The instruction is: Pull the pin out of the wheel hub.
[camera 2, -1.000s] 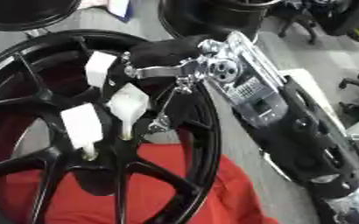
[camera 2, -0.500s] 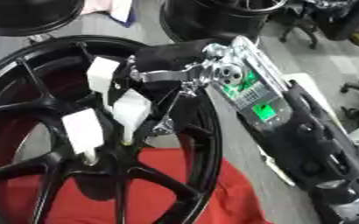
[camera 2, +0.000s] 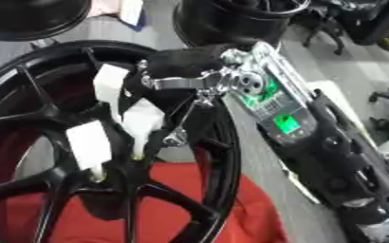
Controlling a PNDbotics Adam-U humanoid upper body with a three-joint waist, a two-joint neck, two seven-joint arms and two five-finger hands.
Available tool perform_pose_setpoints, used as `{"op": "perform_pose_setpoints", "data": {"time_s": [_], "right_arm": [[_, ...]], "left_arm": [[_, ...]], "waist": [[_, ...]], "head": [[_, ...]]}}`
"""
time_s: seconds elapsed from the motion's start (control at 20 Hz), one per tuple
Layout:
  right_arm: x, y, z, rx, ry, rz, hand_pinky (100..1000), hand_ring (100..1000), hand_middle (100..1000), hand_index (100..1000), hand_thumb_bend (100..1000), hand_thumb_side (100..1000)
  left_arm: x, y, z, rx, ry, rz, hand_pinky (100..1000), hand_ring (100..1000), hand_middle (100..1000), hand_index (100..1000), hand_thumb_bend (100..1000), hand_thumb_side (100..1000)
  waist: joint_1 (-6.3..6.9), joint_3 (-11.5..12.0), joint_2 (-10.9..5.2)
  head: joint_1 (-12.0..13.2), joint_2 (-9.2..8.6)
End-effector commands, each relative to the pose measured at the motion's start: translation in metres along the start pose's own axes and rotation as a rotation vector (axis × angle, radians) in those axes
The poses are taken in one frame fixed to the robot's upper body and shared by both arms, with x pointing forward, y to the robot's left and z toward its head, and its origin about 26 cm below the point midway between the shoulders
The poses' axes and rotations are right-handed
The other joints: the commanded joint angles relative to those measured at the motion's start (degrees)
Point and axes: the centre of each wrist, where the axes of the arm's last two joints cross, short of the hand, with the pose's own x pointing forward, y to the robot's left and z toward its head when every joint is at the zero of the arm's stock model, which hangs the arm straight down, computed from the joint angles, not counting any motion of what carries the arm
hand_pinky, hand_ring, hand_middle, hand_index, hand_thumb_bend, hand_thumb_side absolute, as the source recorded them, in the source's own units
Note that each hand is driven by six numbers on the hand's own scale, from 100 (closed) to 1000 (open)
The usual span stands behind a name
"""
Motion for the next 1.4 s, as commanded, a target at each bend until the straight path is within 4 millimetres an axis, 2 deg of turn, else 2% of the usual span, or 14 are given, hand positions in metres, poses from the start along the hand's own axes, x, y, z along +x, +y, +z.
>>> {"op": "perform_pose_setpoints", "data": {"time_s": [0.05,0.4,0.75,1.1,1.4], "right_arm": [[-0.002,-0.007,0.005,-0.007,0.019,0.033,779,740,601,716,187,100],[-0.002,-0.006,0.003,-0.007,0.004,0.023,746,682,542,672,145,100],[-0.001,-0.009,0.004,-0.036,0.003,0.010,710,605,413,567,116,100],[0.003,-0.017,0.010,-0.097,0.012,-0.012,672,560,322,493,161,100],[0.005,-0.024,0.015,-0.126,0.014,-0.036,659,547,304,477,180,100]], "left_arm": [[0.007,-0.001,-0.001,-0.012,-0.029,-0.004,746,526,563,664,100,801],[0.007,-0.001,0.000,-0.011,-0.027,-0.002,747,525,564,664,100,802],[0.006,-0.001,0.000,-0.011,-0.025,-0.002,748,525,564,664,100,803],[0.006,-0.001,0.000,-0.010,-0.025,-0.002,749,525,565,664,100,802],[0.006,-0.001,0.000,-0.009,-0.024,-0.001,750,525,565,664,100,802]], "waist": [[0.63,0.0,-0.80],[0.63,0.2,-0.57],[0.55,0.3,-0.58],[0.50,0.3,-0.82],[0.43,0.3,-1.06]], "head": [[-0.3,-0.71],[-0.4,-0.39],[-0.5,-0.23],[-0.5,0.08],[-0.6,0.36]]}}
